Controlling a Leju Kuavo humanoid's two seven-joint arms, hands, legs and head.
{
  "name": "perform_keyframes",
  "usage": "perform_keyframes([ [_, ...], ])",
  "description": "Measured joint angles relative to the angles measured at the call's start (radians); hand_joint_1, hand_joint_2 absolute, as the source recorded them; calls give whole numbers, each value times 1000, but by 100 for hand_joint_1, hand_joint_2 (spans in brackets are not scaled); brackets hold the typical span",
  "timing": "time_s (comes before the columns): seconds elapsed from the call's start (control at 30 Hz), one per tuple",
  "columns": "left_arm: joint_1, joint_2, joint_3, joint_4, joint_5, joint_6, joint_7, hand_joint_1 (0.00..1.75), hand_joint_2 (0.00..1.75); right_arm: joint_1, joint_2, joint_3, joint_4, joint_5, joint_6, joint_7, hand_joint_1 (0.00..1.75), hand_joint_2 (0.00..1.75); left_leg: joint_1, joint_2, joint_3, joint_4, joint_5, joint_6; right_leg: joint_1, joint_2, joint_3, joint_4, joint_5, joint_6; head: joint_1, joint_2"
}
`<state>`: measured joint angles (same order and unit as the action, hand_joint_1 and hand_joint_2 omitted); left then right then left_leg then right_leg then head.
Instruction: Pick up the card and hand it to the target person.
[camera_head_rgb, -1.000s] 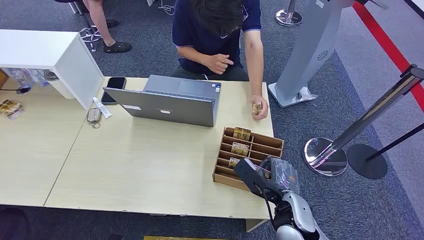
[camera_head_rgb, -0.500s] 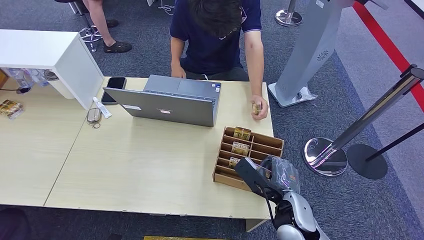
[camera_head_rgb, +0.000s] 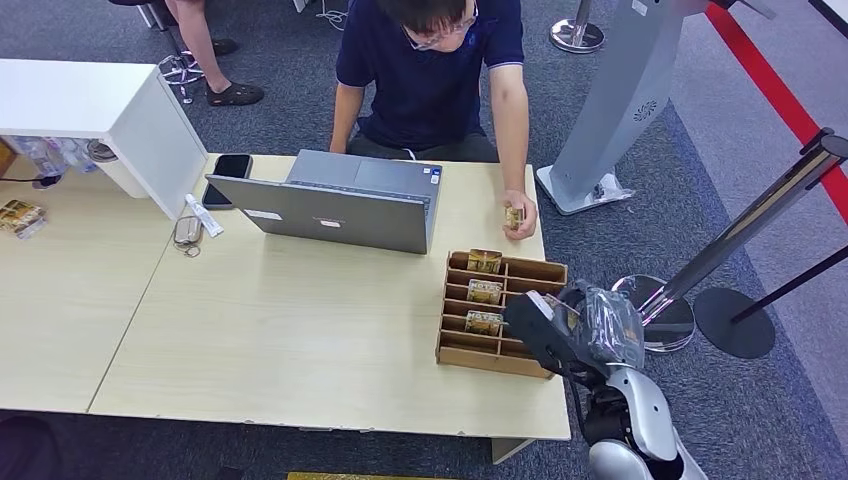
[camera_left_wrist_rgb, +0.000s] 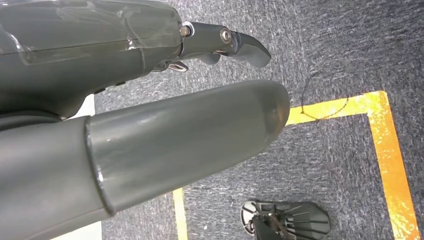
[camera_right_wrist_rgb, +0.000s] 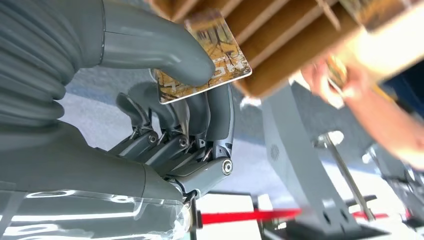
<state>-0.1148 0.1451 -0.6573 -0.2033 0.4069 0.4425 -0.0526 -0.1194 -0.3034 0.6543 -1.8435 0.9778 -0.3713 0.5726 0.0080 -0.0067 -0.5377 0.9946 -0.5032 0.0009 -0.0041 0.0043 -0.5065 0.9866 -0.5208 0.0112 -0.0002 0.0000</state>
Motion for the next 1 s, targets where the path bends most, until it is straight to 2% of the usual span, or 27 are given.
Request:
perform_keyframes([
  [0.43, 0, 0, 0, 0, -1, -2, -6, 0, 0, 10, -26, -82, -114, 12, -20, -28, 149, 175, 0, 0, 0, 0, 0, 0, 0, 0, 0, 0, 0, 0, 0, 0],
  [0.67, 0, -1, 0, 0, -10, -6, -20, 0, 0, -26, -24, -118, -121, -47, -26, -90, 150, 175, 0, 0, 0, 0, 0, 0, 0, 0, 0, 0, 0, 0, 0, 0],
  [1.0, 0, -1, 0, 0, -12, -7, -22, 0, 0, -39, -19, -140, -120, -54, -28, -103, 148, 175, 0, 0, 0, 0, 0, 0, 0, 0, 0, 0, 0, 0, 0, 0],
])
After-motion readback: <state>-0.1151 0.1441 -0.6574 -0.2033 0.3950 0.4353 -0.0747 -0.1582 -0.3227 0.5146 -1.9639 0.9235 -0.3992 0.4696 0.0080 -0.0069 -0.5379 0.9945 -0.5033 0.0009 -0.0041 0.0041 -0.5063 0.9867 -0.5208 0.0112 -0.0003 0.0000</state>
